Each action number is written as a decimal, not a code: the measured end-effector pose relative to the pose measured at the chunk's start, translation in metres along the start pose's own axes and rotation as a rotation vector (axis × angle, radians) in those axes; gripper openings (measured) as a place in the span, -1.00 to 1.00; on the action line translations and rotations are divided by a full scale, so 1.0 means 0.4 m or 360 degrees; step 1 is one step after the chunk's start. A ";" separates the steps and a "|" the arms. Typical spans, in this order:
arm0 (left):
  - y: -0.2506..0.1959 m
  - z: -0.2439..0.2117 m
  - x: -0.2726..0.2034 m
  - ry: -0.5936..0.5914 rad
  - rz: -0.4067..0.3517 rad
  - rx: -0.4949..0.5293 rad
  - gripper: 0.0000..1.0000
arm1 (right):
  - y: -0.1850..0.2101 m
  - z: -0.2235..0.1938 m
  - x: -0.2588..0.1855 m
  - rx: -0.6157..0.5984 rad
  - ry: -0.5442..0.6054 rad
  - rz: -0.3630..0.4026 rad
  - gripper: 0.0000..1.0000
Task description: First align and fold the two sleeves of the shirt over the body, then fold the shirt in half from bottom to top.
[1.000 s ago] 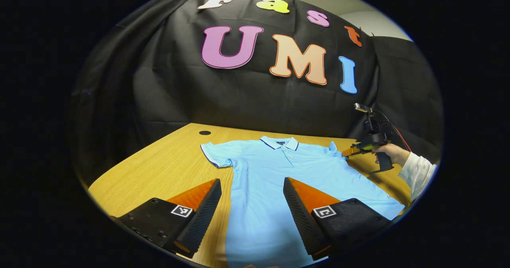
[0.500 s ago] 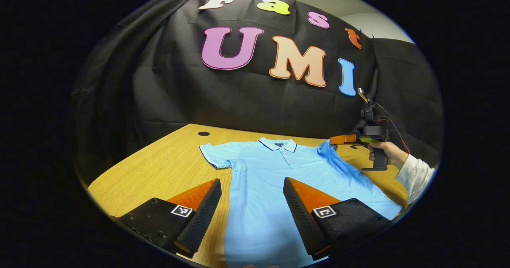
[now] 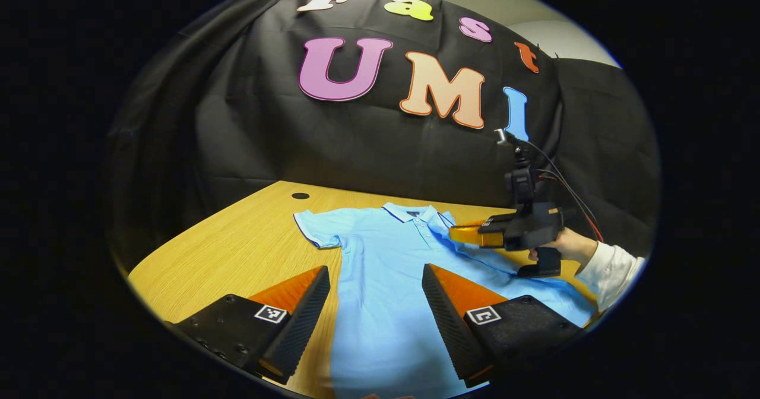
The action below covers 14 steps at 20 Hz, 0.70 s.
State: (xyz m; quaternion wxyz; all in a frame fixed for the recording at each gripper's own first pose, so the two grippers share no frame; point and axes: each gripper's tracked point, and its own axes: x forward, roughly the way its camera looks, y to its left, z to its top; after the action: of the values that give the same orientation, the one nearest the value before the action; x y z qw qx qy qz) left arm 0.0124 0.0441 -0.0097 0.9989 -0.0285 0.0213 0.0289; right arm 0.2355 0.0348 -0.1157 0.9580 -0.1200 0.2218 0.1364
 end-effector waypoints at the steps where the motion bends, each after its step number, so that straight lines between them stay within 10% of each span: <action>1: 0.002 -0.003 0.001 0.0000 0.0006 0.0001 0.87 | 0.008 0.001 -0.003 0.0000 0.0001 0.0021 -0.94; 5: 0.010 -0.012 0.006 0.0021 0.0025 0.0000 0.87 | 0.037 0.033 -0.051 0.0116 -0.0023 0.0066 -0.41; 9: 0.035 -0.032 0.023 0.0059 0.0051 -0.0016 0.87 | 0.021 0.070 -0.135 0.0208 -0.0099 0.0036 1.00; 14: 0.094 -0.014 0.076 0.0110 0.0093 -0.0068 0.87 | -0.058 0.063 -0.301 0.0295 -0.0257 -0.0151 0.99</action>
State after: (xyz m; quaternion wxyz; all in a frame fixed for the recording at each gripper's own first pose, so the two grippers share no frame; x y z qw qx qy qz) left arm 0.0401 0.0831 -0.0186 0.9955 -0.0503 0.0561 0.0575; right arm 0.1486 -0.0047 -0.0347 0.9851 -0.0301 0.1498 0.0790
